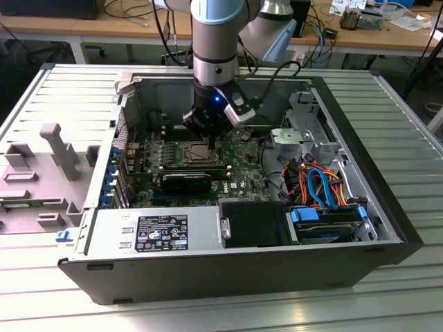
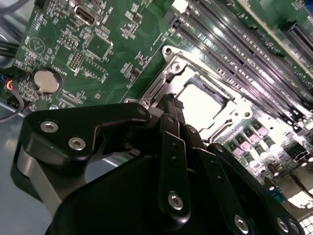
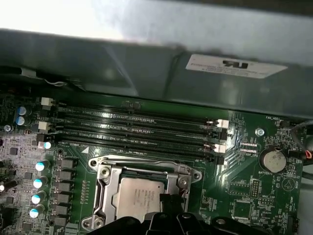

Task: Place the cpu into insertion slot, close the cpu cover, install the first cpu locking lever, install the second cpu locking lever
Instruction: 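Install the first cpu locking lever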

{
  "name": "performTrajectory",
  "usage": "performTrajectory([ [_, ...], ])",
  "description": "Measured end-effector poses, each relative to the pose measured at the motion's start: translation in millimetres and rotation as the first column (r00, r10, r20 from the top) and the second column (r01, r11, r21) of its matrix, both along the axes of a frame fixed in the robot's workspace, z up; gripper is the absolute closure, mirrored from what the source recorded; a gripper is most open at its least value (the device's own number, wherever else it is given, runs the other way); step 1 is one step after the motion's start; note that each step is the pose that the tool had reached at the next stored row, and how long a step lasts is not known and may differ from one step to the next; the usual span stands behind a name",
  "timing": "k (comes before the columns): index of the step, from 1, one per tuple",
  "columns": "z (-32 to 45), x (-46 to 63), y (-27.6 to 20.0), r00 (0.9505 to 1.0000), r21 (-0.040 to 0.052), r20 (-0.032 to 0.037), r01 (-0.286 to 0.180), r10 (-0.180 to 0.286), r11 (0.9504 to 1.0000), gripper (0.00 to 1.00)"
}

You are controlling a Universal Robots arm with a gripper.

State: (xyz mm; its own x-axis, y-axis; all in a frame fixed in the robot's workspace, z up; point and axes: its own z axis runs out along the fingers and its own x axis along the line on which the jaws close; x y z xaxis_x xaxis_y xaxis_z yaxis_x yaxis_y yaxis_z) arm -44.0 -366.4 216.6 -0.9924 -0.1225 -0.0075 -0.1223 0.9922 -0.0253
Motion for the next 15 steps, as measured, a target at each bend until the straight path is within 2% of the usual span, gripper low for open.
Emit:
performTrajectory([
  [3,1.2,-0.1,-1.7,1.0000,-0.0013,-0.0002,0.002,-0.002,1.0000,0.89],
  [10,14.8,0.0,-2.2,1.0000,-0.0012,-0.0001,0.003,-0.003,1.0000,0.89],
  [15,16.9,0.0,-2.2,1.0000,-0.0011,0.0000,0.002,-0.002,1.0000,0.89],
])
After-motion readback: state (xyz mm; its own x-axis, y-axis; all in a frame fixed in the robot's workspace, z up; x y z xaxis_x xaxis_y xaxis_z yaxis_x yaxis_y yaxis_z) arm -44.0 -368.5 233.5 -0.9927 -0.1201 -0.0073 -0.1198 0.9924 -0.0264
